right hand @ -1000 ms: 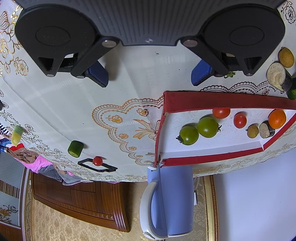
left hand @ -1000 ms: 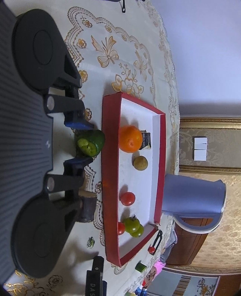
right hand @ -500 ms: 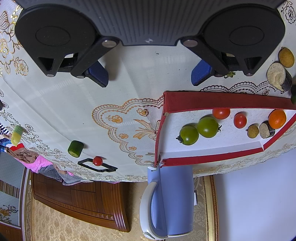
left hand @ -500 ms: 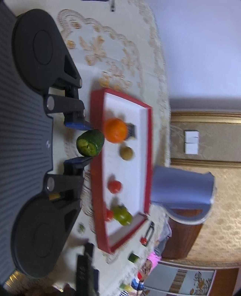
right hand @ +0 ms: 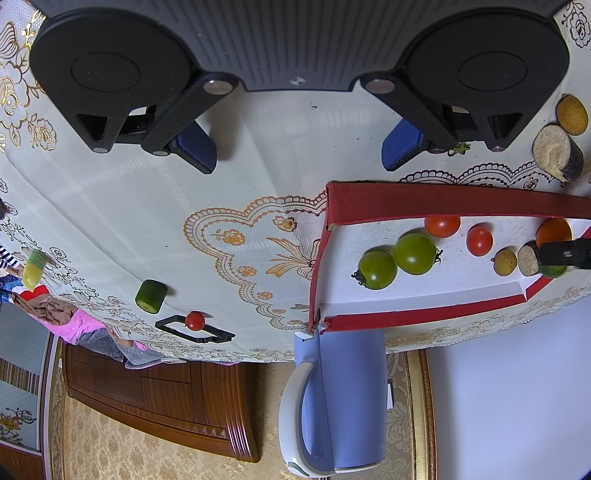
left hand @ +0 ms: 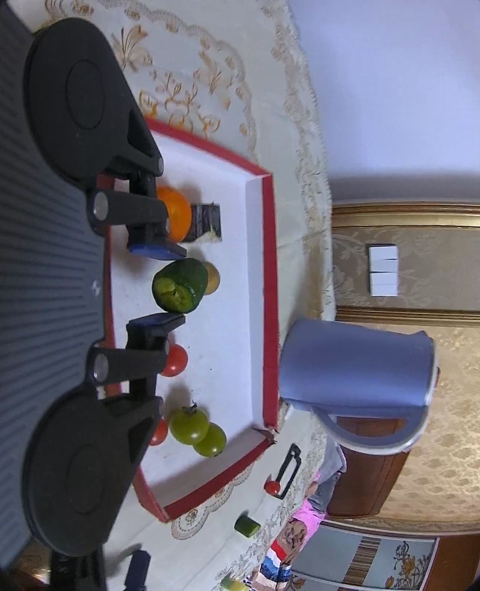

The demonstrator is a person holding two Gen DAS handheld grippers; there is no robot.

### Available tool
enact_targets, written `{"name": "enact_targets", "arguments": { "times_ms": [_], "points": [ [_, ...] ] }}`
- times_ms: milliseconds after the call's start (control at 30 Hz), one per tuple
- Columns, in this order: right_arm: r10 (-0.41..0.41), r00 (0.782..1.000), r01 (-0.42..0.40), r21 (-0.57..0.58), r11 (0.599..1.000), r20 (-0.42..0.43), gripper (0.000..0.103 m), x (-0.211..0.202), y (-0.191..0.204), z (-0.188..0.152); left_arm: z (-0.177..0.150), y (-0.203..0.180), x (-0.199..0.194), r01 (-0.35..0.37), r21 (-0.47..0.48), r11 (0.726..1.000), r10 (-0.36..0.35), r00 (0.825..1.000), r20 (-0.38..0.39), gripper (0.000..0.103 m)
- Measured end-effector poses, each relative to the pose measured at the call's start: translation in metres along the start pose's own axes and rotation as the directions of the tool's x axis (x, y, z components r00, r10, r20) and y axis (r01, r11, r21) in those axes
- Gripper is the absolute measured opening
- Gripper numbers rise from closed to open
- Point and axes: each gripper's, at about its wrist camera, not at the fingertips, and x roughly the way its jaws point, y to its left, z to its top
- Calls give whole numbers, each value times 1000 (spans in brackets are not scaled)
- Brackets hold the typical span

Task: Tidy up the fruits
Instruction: 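Carry the cucumber slice into the tray and open the left tool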

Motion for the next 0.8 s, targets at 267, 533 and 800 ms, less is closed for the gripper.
{"name": "enact_targets", "arguments": {
  "times_ms": [267, 533, 800],
  "points": [
    [0, 1000, 0, 0, 1000, 0, 97, 1, 0, 0, -6, -1, 27, -19, -23, 1000, 18, 998, -52, 27],
    [-1, 1000, 1, -1, 1000, 0, 97, 0, 0, 0, -7, 1, 31, -35, -12, 999, 34, 998, -60, 28],
    [-12, 1000, 12, 4, 1000, -11, 103, 3, 0, 1, -9, -2, 31, -45, -7, 999, 45, 997, -60, 28]
  ]
}}
